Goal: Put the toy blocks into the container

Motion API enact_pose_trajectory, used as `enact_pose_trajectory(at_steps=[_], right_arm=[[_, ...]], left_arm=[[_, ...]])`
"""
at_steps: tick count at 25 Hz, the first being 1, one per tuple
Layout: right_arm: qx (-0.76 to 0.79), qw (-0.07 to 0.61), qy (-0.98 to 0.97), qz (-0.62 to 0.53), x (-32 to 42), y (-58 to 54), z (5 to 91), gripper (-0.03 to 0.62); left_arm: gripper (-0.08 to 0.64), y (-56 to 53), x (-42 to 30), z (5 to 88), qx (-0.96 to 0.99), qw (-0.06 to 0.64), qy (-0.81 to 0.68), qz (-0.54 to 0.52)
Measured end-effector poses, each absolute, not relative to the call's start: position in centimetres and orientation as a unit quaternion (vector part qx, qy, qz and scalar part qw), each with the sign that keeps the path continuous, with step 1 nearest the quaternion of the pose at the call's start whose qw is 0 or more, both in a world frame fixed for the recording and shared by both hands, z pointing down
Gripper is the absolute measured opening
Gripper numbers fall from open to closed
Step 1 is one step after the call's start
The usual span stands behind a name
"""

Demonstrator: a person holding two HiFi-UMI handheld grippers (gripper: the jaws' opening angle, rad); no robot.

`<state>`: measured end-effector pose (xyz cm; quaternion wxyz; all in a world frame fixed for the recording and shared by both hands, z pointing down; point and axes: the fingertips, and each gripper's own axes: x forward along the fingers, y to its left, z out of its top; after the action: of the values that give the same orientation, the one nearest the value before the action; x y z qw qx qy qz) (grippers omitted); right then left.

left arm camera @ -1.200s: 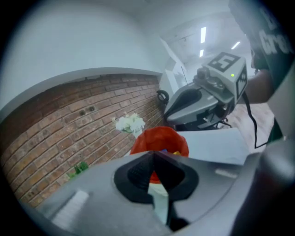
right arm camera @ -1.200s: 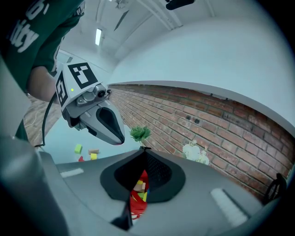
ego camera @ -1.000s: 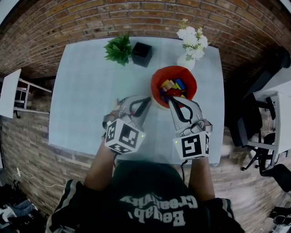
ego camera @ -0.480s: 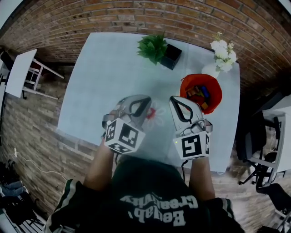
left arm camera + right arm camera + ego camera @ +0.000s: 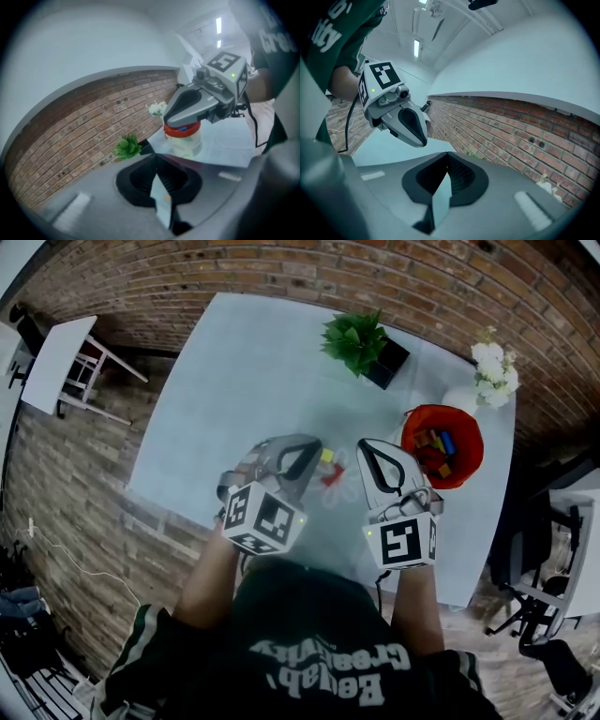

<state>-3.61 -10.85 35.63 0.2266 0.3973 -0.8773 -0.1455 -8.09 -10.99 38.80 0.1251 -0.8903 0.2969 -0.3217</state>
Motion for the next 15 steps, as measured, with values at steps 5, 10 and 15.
enact_pose_trajectory(at_steps=[5, 10, 15], right_arm=[[0.398, 0.23, -0.877, -0.141, -3.5, -11.1, 36.0, 0.006], [0.404, 0.231, -0.875, -0.132, -3.2, -11.2, 36.5, 0.006], [0.406, 0.24, -0.873, -0.124, -2.6, -11.2, 37.4, 0.006]], left_arm=[[0.003, -10.8, -7.6, 40.1, -0.894, 0.129, 0.26, -0.34], [0.058, -10.2, -6.5, 44.1, -0.891, 0.142, 0.174, -0.395], [0.165, -10.2, -5.8, 50.1, -0.875, 0.139, 0.084, -0.456]])
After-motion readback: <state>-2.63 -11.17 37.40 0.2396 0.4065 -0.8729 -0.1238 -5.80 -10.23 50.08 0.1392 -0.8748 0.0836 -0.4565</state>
